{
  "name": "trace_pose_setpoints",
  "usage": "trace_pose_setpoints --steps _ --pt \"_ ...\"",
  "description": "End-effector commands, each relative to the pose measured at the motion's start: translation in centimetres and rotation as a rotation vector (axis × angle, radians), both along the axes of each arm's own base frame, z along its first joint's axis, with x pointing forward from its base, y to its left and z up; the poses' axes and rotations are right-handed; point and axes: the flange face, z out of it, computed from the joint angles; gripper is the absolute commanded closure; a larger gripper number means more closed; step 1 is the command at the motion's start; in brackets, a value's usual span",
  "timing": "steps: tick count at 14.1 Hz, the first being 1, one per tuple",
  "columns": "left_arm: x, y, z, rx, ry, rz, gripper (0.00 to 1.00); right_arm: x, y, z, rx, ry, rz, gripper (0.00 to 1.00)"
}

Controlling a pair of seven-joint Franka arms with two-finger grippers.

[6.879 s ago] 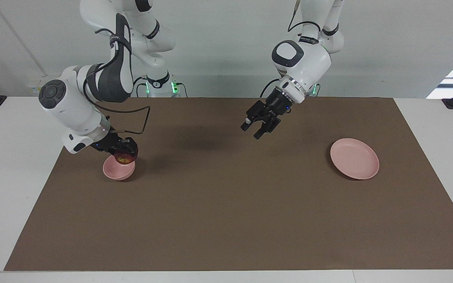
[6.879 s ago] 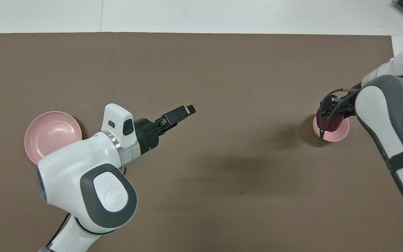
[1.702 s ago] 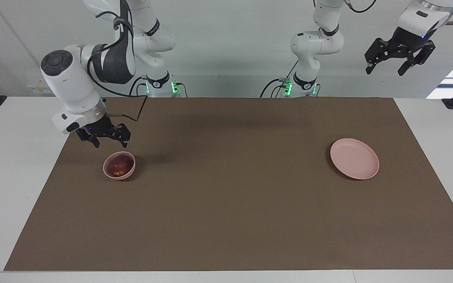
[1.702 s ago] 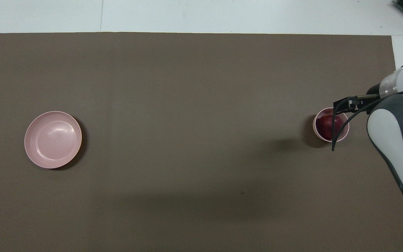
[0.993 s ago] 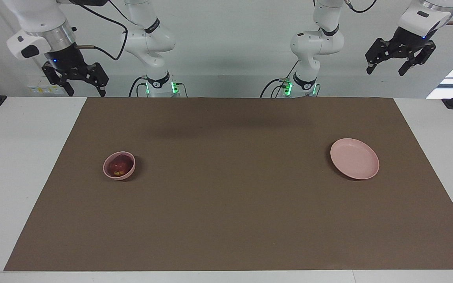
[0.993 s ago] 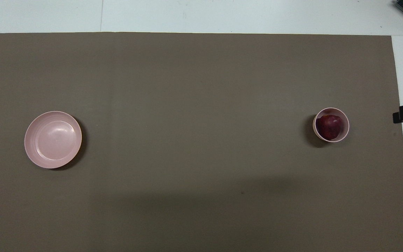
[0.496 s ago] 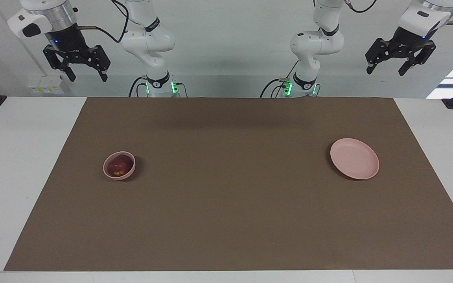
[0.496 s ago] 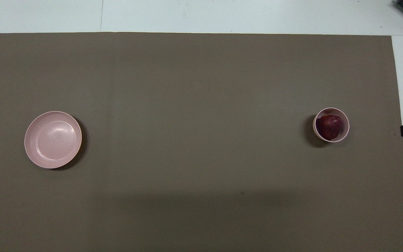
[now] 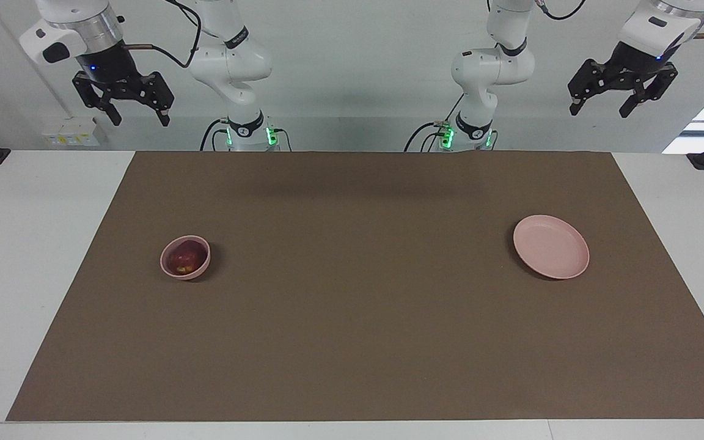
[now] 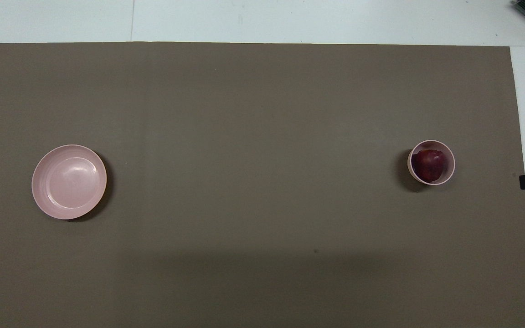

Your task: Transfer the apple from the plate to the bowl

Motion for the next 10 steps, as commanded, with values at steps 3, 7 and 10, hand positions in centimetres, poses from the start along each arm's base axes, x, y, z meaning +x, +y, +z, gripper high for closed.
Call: trace_pose_setpoints --steps 3,7,10 --pt "-0.8 0.0 0.0 -0.007 0.014 -0.001 0.00 -0.5 0.1 -0.1 -0.027 -0.002 0.034 0.00" --pt "-0.9 -0.4 0.0 -0.006 0.011 -0.011 0.00 0.8 0.4 1.3 -0.066 0.004 0.074 0.00" --pt "-0.9 -0.5 0.1 -0.006 0.006 -0.013 0.00 0.8 0.1 1.3 -0.050 -0.005 0.074 0.00"
